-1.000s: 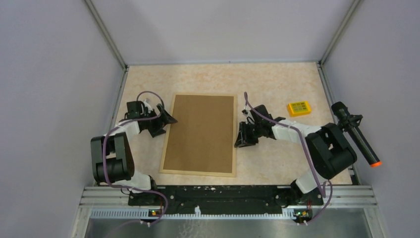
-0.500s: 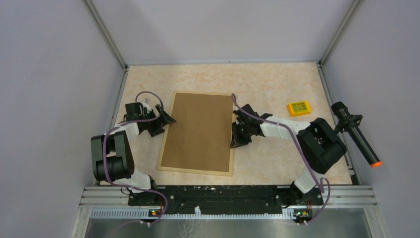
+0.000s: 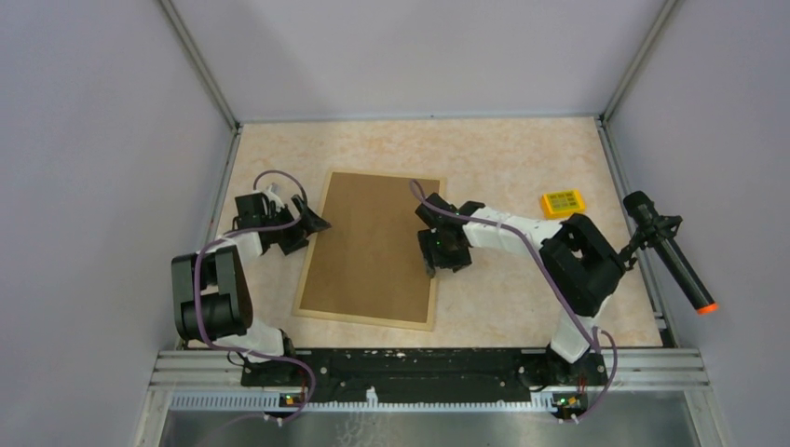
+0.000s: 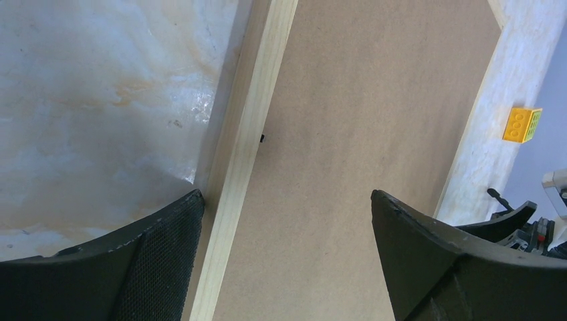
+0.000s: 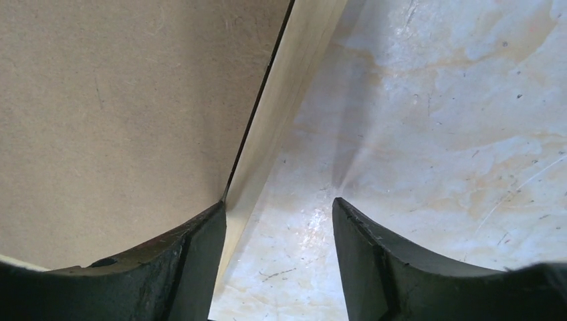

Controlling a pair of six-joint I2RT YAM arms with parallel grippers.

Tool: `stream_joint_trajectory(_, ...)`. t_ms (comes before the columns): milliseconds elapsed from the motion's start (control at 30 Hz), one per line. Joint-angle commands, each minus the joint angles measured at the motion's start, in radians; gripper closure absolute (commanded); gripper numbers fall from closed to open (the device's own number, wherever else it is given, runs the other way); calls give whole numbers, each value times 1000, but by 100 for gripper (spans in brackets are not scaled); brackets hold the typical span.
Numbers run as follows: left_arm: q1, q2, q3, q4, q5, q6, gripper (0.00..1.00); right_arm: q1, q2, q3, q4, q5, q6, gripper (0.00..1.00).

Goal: Put the photo into the frame

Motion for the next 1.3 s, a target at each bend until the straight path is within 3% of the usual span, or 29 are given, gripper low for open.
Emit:
stream_joint_trajectory(0, -46, 8, -43, -59, 139, -45, 4, 62, 194, 70, 101, 120, 56, 37)
stream_joint_trajectory(167, -62, 10, -60, -39, 158, -63, 5, 129, 258, 137, 85, 200, 129, 31)
stream_joint_trajectory(233, -72, 9, -69, -33, 162, -72, 6, 118, 244, 110, 167, 129, 164, 26)
stream_joint_trajectory(367, -75, -32, -136, -1, 173, -105, 7, 79, 154, 35, 321, -3, 300, 27)
stream_joint_trajectory(567, -124, -98, -230, 72, 189, -179, 8, 101, 216, 129, 183, 94, 370, 34)
stream_joint_trajectory(733, -189, -152, -266, 122, 179, -252, 8, 176, 259, 182, 89, 346, 371, 46)
stream_joint_trajectory(933, -196, -239, -303, 106, 136, -281, 7, 204, 216, 256, 8, 450, 256, 50)
stream_joint_trajectory(1100, -196, -286, -266, 28, 69, -234, 4, 157, 19, 194, 113, 176, 186, 42)
stream_joint_trajectory(1267, -191, -289, -247, -7, 86, -217, 3, -10, -249, -112, 511, -253, 240, 34)
